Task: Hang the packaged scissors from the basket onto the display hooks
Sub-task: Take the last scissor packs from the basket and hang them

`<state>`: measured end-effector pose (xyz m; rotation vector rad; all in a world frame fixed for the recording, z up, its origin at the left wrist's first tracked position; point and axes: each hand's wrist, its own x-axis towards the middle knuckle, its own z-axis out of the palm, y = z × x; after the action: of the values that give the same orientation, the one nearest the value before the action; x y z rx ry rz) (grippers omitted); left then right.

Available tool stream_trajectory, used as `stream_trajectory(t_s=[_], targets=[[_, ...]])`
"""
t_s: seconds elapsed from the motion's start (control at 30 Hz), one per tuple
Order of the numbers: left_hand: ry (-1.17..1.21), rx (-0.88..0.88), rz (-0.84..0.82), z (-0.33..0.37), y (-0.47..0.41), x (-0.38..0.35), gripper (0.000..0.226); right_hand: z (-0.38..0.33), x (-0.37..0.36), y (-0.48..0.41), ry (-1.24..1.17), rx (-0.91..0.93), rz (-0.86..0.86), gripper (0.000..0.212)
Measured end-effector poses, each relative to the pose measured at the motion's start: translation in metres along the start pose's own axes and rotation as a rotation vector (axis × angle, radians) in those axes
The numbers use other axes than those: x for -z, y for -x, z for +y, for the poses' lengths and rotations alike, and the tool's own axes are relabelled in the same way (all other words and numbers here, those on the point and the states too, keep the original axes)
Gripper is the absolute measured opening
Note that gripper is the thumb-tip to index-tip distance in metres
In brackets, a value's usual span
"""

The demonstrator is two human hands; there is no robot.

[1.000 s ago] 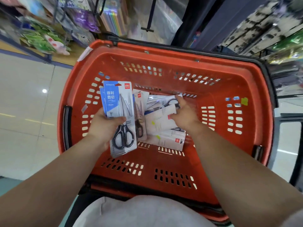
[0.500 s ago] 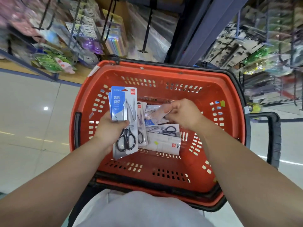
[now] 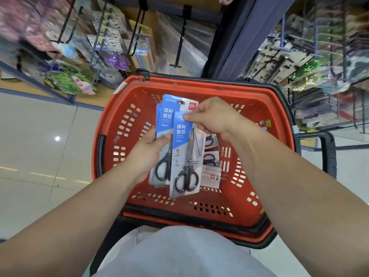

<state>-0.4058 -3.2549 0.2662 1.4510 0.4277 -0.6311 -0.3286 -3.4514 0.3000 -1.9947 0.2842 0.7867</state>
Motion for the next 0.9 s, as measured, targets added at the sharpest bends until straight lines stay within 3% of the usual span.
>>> stream_trajectory(t_s=[0.13, 0.2, 0.27, 0.33, 0.4, 0.57, 0.67, 0.8, 0.9], targets=[[0.013, 0.018, -0.041, -0.003, 0.007, 0.0, 0.026, -0.009, -0.01, -0.005, -0.198, -0.099, 0.12, 0.024], [-0.046, 0.012, -0.058, -0.007, 0.008, 0.0, 0.036, -0.015, -0.016, -0.005, -0.262, -0.101, 0.15, 0.018], [-0.042, 0.024, -0.025, -0.01, 0.007, 0.0, 0.04, -0.016, -0.024, -0.004, -0.327, -0.046, 0.173, 0.014], [-0.007, 0.035, 0.034, -0.012, 0.005, 0.003, 0.038, -0.01, -0.03, -0.003, -0.334, 0.055, 0.218, 0.03], [0.033, 0.029, 0.084, -0.012, 0.004, 0.009, 0.035, 0.003, -0.034, -0.002, -0.267, 0.146, 0.275, 0.033], [0.137, 0.026, 0.127, -0.013, 0.004, 0.033, 0.046, 0.028, -0.067, 0.007, -0.141, 0.138, -0.022, 0.02], [0.107, 0.057, 0.189, -0.015, 0.008, 0.05, 0.042, 0.033, -0.091, -0.002, -0.197, 0.168, -0.078, 0.021], [-0.053, 0.04, 0.339, -0.012, 0.016, 0.069, 0.038, 0.06, -0.104, -0.036, -0.332, -0.044, -0.103, 0.01], [-0.093, 0.005, 0.477, -0.006, 0.023, 0.08, 0.041, 0.107, -0.116, -0.068, -0.198, -0.229, -0.043, 0.01]])
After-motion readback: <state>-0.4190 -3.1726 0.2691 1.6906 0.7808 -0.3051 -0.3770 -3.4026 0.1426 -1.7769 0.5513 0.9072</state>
